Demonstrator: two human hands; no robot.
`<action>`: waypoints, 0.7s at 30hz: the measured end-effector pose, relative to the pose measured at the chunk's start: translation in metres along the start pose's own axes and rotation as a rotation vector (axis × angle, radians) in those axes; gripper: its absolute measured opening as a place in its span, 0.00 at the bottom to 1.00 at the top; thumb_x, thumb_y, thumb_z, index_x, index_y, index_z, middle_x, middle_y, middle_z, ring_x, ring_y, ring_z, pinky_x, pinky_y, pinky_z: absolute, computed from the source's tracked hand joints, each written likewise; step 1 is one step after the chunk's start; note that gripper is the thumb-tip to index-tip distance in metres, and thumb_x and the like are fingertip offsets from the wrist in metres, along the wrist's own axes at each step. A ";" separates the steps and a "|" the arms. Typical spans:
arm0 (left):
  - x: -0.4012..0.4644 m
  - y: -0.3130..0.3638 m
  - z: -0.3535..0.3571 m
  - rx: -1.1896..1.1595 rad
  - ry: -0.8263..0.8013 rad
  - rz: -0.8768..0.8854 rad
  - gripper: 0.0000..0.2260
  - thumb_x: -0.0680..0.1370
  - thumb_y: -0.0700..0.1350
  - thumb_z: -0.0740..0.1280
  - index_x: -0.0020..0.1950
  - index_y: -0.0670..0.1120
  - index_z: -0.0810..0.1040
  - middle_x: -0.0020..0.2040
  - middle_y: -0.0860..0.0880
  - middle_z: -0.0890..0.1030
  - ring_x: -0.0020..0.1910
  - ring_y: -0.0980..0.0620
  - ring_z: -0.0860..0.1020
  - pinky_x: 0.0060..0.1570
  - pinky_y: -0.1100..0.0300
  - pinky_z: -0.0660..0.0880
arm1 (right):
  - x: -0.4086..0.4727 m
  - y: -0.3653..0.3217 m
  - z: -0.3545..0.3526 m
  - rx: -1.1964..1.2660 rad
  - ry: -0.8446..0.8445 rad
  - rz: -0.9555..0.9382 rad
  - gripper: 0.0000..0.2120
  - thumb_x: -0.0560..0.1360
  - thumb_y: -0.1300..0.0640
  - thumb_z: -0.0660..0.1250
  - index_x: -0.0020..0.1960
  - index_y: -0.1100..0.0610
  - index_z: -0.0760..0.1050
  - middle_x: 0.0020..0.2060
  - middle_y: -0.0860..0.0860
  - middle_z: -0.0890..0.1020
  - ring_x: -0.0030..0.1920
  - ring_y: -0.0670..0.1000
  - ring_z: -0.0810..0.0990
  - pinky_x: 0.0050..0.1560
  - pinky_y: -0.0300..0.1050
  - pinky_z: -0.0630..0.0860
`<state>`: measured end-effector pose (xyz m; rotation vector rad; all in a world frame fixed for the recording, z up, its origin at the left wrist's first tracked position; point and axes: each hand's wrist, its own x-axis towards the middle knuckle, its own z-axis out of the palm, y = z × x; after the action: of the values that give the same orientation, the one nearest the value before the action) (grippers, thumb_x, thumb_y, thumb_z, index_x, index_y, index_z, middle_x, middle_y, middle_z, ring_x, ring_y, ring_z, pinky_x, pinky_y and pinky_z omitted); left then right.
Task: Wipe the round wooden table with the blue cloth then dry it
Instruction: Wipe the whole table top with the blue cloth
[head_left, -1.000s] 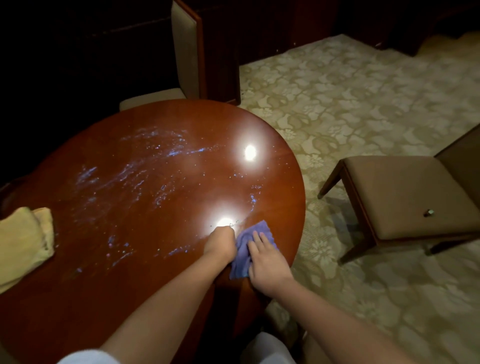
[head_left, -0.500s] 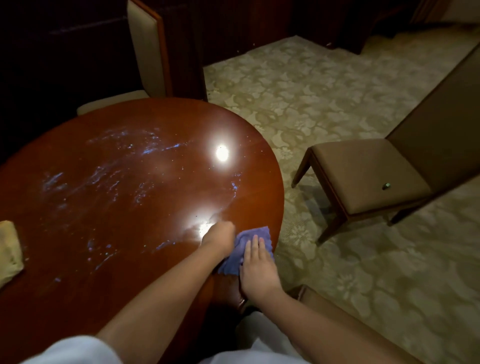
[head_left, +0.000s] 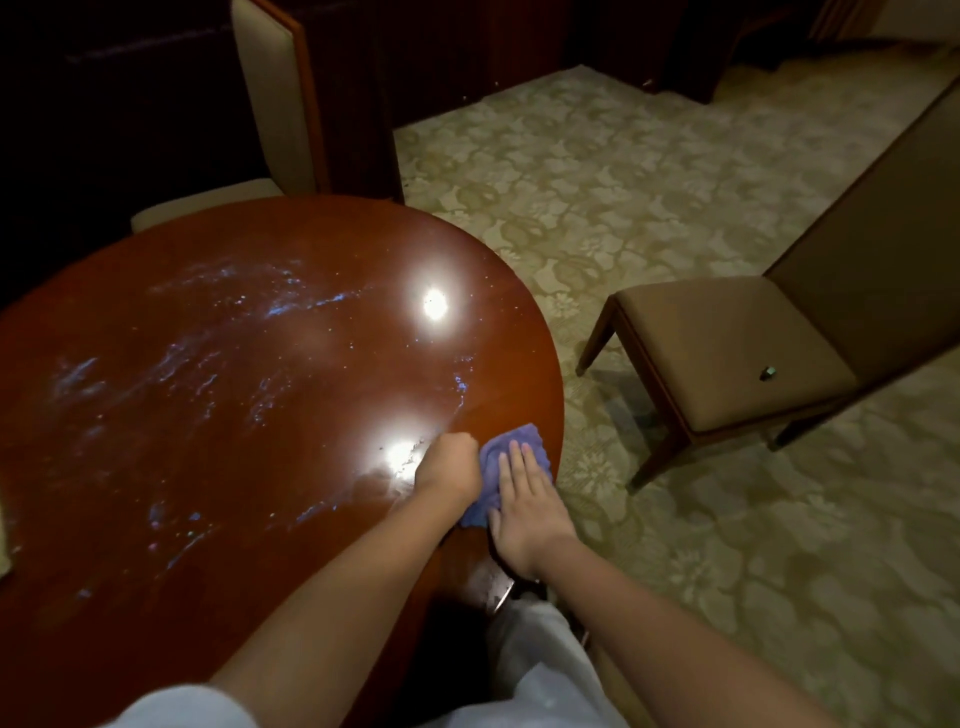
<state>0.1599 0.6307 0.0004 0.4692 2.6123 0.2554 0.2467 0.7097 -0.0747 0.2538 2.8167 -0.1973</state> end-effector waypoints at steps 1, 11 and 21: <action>0.004 0.000 0.000 -0.019 0.004 -0.011 0.10 0.78 0.37 0.61 0.52 0.39 0.81 0.52 0.40 0.82 0.52 0.41 0.80 0.50 0.53 0.76 | 0.005 0.005 -0.005 -0.041 -0.009 -0.016 0.32 0.71 0.48 0.49 0.62 0.68 0.75 0.63 0.65 0.76 0.65 0.62 0.74 0.68 0.53 0.68; 0.048 0.004 -0.015 -0.136 0.011 -0.119 0.09 0.78 0.39 0.61 0.53 0.38 0.79 0.54 0.39 0.80 0.55 0.39 0.78 0.51 0.53 0.74 | 0.065 0.048 -0.042 -0.211 -0.052 -0.323 0.34 0.72 0.46 0.49 0.65 0.68 0.73 0.66 0.64 0.73 0.67 0.61 0.72 0.71 0.48 0.50; 0.059 0.013 -0.017 -0.170 0.047 -0.134 0.09 0.78 0.37 0.62 0.54 0.40 0.80 0.54 0.40 0.81 0.55 0.41 0.79 0.52 0.55 0.74 | 0.087 0.064 -0.058 -0.132 -0.053 -0.349 0.45 0.65 0.40 0.29 0.78 0.61 0.40 0.76 0.55 0.39 0.77 0.53 0.38 0.67 0.41 0.29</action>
<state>0.1066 0.6630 -0.0055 0.2318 2.6249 0.4444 0.1610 0.7949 -0.0539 -0.2714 2.7853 -0.0905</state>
